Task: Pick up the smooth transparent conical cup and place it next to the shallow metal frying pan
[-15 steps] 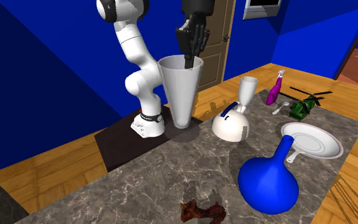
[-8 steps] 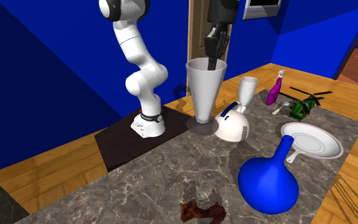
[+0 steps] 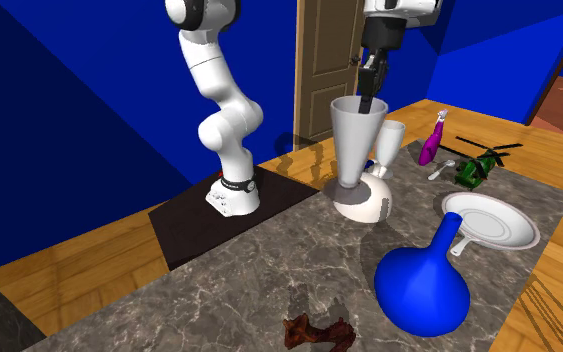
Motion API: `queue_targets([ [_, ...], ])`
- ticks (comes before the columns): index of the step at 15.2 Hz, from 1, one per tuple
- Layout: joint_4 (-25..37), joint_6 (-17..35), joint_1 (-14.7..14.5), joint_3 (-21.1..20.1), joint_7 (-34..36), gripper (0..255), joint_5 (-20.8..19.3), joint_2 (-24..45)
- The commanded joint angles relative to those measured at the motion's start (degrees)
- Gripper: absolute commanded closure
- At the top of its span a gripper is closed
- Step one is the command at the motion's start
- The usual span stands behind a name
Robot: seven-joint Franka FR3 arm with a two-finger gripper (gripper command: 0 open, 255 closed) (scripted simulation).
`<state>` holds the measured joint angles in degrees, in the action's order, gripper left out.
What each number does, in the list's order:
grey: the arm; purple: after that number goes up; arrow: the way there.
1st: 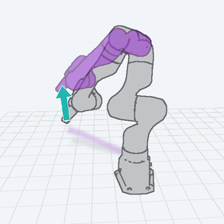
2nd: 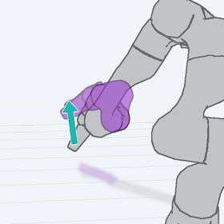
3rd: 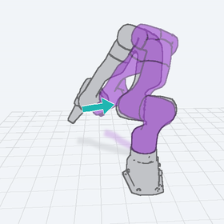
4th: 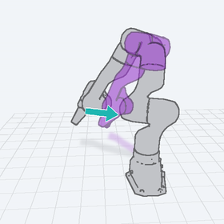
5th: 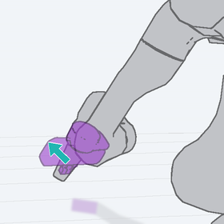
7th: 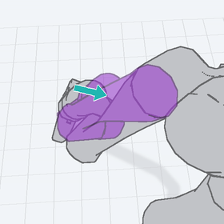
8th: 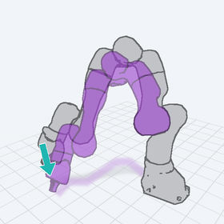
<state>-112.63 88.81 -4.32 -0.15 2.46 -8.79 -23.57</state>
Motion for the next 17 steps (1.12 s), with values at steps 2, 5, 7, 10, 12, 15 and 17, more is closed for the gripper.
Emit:
queue_targets([
  [2, 1.2, 0.8, -1.3, -2.9, 4.3, 255, 1.1, 2.6],
  [5, 2.6, 1.8, -2.6, -5.5, 8.2, 255, 1.8, 5.5],
  [7, 3.8, 2.5, -3.4, -7.2, 10.8, 255, 2.1, 7.7],
  [10, 6.2, 3.2, -4.6, -9.6, 14.6, 255, 2.3, 11.4],
  [12, 8.2, 3.6, -5.5, -11.2, 17.1, 255, 2.2, 14.1],
  [15, 11.7, 4.0, -6.9, -13.3, 20.9, 255, 1.7, 18.6],
  [17, 14.4, 4.1, -7.9, -14.7, 23.5, 255, 1.2, 21.8],
])
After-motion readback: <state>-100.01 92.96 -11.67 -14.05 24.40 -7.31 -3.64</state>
